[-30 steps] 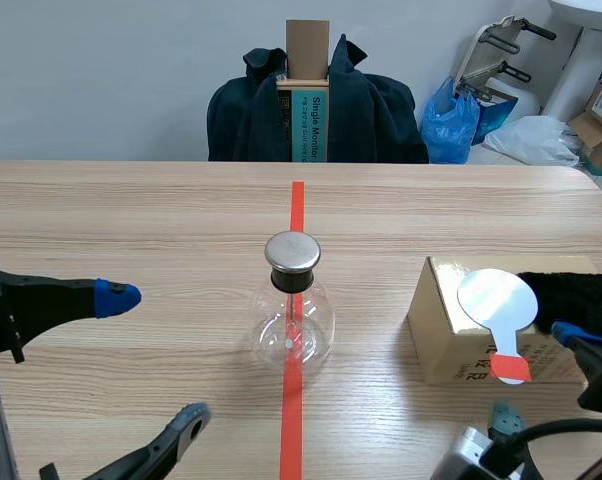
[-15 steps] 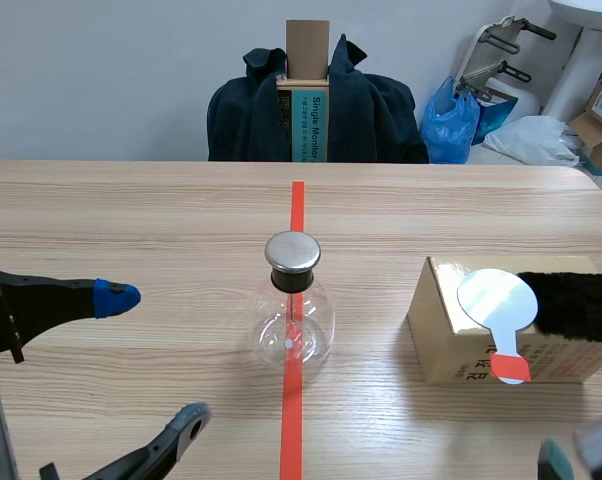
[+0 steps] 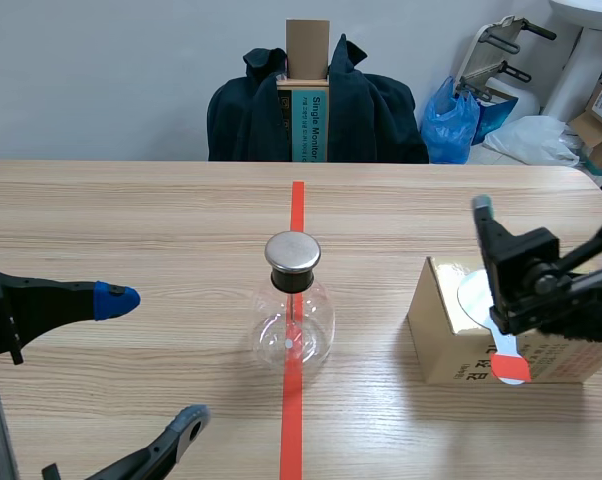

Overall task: Do the electroscope experiment.
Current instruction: 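Return to the home posture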

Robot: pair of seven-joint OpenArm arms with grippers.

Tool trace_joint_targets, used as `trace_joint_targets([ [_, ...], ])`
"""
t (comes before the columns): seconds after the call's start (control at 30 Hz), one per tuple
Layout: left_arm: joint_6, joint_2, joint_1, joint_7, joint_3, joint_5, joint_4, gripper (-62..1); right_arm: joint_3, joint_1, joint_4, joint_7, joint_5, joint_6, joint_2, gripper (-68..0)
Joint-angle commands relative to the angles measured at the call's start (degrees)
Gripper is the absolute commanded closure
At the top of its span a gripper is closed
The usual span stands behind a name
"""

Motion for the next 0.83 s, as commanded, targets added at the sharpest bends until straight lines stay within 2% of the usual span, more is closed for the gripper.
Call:
trace_joint_targets([
  [0.0,-0.1,0.3,0.0,-0.7,0.3,-0.5,0.3,-62.3,0.1,1.7,0.0,-0.2,0.9,2.7,0.1,-60.8],
  [0.07,-0.1,0.3,0.0,-0.5,0.3,-0.5,0.3,-62.3,0.0,3.0,0.0,-2.2,1.3,7.9,0.1,-62.0],
  [0.1,-0.1,0.3,0.0,-0.5,0.3,-0.5,0.3,-62.3,0.0,3.3,0.0,-2.6,1.3,9.6,0.1,-62.2],
  [0.2,-0.1,0.3,0.0,-0.5,0.3,-0.5,0.3,-62.3,-0.2,3.4,0.0,-1.6,1.4,11.5,0.2,-62.2],
  [0.37,-0.1,0.3,0.0,-0.5,0.3,-0.3,0.3,-62.3,-0.2,5.4,0.0,-3.5,3.1,15.1,0.1,-65.7],
  [0.57,-0.1,0.3,0.0,-0.6,0.3,-0.3,0.3,-62.3,-0.2,5.4,0.0,-7.3,9.7,15.5,0.2,-66.9],
  [0.8,-0.1,0.3,-0.3,-0.8,0.3,-0.3,0.3,-62.3,-0.2,5.4,0.0,-8.7,10.0,16.3,0.1,-66.9],
])
